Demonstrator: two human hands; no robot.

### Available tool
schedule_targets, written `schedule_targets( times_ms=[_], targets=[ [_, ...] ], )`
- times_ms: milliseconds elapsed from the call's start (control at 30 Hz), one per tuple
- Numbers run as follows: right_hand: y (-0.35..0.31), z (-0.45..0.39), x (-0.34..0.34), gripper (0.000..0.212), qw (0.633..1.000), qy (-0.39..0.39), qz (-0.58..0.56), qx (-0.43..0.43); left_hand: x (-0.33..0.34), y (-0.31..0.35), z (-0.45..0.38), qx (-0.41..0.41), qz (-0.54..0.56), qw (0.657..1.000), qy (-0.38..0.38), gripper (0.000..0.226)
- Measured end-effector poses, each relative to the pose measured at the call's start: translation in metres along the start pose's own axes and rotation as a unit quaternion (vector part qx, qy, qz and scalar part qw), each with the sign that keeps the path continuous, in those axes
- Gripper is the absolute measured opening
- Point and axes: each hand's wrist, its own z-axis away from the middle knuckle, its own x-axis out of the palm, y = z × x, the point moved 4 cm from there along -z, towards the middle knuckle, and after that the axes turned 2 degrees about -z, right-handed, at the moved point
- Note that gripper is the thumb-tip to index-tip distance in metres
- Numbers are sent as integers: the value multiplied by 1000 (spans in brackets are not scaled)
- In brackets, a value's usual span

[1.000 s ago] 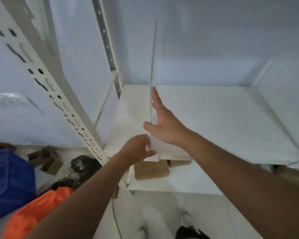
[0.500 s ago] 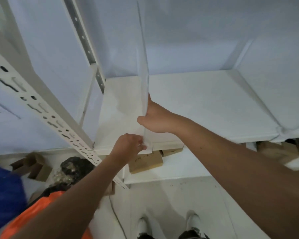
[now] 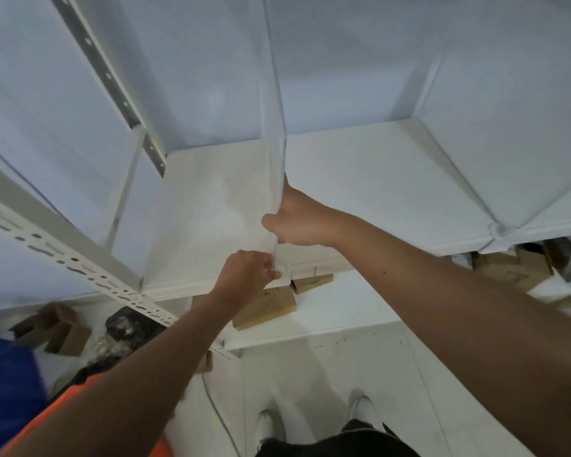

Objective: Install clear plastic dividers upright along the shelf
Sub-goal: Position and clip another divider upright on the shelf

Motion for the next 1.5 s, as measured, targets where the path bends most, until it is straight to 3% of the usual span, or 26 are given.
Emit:
schedule_targets(
  times_ms=[800,1167,1400,1500],
  targets=[
    [37,17,-45,68,998,30,-56,17,33,46,-19,7,-28,999,21,26],
    [37,27,-53,66,997,45,-56,13,35,59,-22,13,-35,999,24,26],
    [29,30,-50,77,998,54,1,11,27,66,-21,26,-59,998,0,35],
    [23,31,-51,66,995,76,62,-3,2,83,-20,26,-43,994,95,37]
  ],
)
